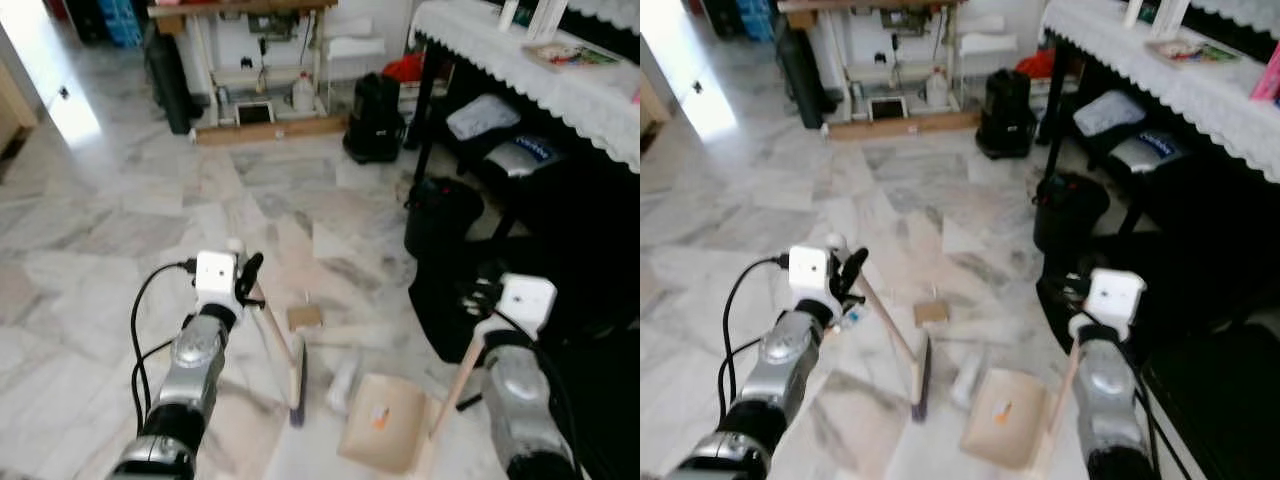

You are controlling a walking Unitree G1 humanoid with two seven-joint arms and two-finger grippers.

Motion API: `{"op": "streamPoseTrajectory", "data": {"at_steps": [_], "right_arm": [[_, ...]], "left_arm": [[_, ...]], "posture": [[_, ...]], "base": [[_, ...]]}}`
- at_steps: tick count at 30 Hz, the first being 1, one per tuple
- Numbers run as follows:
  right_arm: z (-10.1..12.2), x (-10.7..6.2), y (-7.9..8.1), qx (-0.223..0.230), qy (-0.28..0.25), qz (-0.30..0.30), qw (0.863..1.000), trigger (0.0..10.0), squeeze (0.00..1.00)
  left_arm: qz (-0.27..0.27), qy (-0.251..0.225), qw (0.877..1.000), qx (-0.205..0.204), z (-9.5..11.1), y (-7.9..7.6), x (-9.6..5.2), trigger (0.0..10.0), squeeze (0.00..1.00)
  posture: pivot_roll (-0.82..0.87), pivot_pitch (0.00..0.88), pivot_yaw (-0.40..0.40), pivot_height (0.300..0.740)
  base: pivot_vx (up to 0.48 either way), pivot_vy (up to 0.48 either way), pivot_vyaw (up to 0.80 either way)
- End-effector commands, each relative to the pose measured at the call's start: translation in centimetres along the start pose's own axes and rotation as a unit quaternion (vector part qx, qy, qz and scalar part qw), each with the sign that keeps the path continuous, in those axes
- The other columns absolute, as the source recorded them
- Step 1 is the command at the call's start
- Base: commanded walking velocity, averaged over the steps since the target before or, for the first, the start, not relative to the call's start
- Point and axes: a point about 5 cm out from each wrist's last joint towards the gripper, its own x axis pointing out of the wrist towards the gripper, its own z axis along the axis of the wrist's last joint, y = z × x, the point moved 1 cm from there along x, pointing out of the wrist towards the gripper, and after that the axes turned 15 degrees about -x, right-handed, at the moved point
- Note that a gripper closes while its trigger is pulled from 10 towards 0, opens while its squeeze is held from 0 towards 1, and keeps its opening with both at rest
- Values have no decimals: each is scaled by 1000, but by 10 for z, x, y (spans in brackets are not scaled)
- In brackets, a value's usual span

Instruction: Sweep floor

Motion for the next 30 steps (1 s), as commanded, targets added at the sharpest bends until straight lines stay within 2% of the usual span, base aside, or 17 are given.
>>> {"op": "streamPoseTrajectory", "data": {"at_steps": [1,30], "right_arm": [[7,3,-10,0,-16,-17,1000,10000,0],[1,-1,-18,-6,-10,-32,999,10000,0]], "left_arm": [[-6,-25,1000,15,13,-2,5,10000,0],[-16,-29,999,9,15,-3,5,10000,0]], "posture": [[-135,0,24,740],[-143,0,33,740]], "base": [[304,0,0],[305,0,0]]}}
